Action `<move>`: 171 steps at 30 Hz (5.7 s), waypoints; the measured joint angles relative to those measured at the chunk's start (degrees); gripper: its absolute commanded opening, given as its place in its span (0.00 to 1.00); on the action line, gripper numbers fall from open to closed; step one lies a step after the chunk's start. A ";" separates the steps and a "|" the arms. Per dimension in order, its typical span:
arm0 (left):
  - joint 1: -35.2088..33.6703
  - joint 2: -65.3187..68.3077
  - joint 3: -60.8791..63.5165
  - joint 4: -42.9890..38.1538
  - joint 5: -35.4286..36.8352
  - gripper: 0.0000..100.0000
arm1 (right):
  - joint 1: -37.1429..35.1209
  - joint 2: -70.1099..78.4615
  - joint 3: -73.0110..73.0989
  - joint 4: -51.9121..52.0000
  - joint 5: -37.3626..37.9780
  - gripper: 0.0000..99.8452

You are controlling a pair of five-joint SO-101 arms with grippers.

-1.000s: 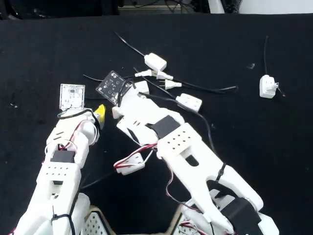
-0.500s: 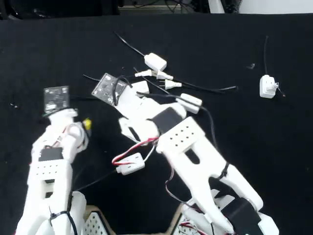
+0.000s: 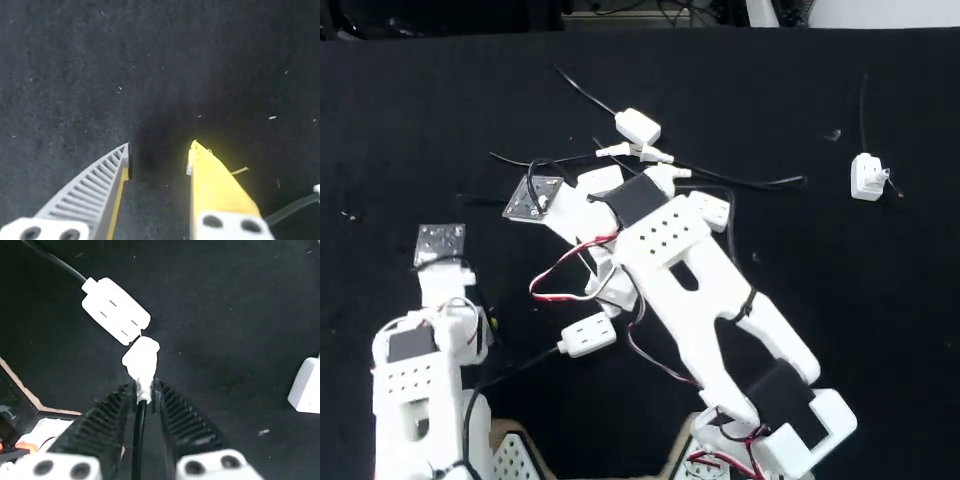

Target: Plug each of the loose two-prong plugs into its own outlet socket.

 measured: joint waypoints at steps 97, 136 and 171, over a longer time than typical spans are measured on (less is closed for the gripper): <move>1.32 -26.11 9.32 6.77 -1.05 0.20 | -2.81 2.64 9.49 -6.33 -3.34 0.01; 31.47 21.98 -11.96 3.08 -13.98 0.20 | 23.30 -24.18 25.14 -7.47 3.60 0.01; 23.65 22.24 -25.67 -10.55 16.09 0.20 | 7.03 -34.64 25.49 -18.99 -12.40 0.01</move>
